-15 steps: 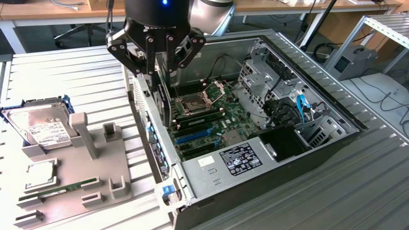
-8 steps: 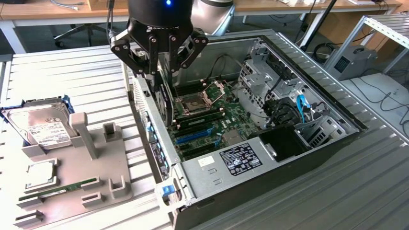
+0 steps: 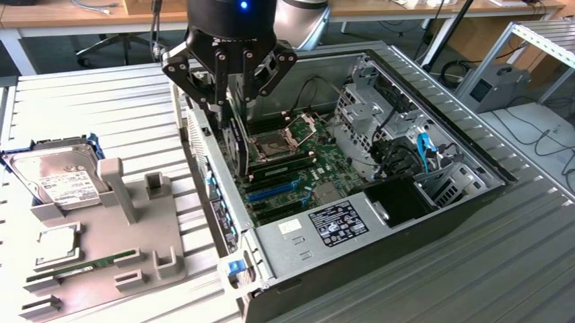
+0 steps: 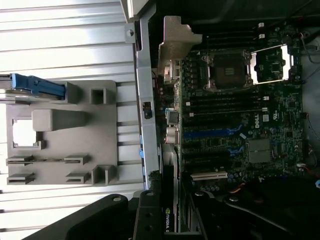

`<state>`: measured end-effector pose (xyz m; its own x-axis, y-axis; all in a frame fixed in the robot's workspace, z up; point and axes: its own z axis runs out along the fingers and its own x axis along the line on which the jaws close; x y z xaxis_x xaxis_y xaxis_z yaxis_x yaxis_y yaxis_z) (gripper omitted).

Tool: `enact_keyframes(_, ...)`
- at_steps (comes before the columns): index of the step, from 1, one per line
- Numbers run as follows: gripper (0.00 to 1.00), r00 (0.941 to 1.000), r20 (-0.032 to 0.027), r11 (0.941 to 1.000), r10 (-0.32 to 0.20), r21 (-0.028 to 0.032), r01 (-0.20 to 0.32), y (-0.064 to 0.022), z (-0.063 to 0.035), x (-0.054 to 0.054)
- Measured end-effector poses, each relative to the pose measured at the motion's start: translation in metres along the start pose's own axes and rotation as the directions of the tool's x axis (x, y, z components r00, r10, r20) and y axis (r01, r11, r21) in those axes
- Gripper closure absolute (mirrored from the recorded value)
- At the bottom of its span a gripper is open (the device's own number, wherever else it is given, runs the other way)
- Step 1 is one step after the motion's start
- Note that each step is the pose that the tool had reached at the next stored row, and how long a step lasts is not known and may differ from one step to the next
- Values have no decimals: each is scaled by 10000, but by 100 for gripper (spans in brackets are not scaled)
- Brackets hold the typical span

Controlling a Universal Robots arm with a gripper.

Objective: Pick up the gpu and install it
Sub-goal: 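Pick up the gpu and move the gpu toward the slot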

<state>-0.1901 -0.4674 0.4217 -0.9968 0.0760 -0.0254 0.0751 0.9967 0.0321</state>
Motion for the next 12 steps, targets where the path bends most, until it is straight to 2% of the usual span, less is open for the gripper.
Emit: enact_keyframes(12, 74, 10000, 0, 10000, 0, 0, 0, 7, 19, -98)
